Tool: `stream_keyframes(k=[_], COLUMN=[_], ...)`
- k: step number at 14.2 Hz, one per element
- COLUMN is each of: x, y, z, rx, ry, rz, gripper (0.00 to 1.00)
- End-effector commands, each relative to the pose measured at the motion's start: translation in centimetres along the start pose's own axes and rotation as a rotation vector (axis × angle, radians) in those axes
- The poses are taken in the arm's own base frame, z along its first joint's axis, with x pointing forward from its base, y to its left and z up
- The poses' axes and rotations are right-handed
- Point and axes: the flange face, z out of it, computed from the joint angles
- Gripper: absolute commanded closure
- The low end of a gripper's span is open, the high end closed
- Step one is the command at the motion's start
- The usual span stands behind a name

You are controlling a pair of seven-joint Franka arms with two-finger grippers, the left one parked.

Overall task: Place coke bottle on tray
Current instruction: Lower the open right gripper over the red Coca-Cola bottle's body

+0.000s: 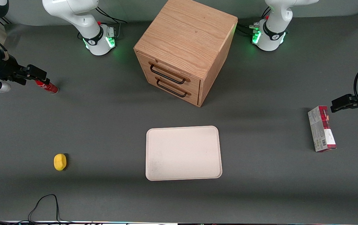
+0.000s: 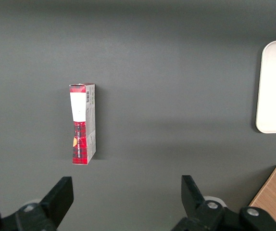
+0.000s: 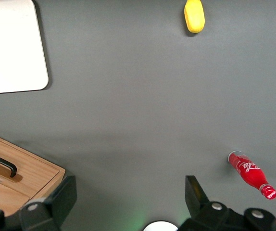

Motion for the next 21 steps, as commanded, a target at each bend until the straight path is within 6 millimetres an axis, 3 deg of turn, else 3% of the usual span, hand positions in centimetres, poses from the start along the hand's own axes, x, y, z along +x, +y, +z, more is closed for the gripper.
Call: stream_keyframes(k=[1,3,5,7,11,14,16,18,21], x=[-0.5,-0.1,-0.1,-1.7,-8.0,-10.7,-12.9,-14.8,-15.8], y=[-0.1,0.9,4.2,8.9,17.3,24.4,28.1,29.5,29.8], z=[0.0,0.5,1.9,4.1,10.3,16.0,20.5,24.3,26.1], rx=[0.018,0.017,0.026,-0.015,-0.039,-0.005,-0.012,-0.008,0.008], ry=[0.011,0.001,-0.023,-0.007,0.039,0.036,0.063,0.08,0.06], rz=[0.024,0.026,0.007,0.019,-0.032,-0.079,-0.095,-0.087,-0.073], gripper=[0.0,0.0,0.0,0.0,0.0,0.0,0.0,0.0,0.0])
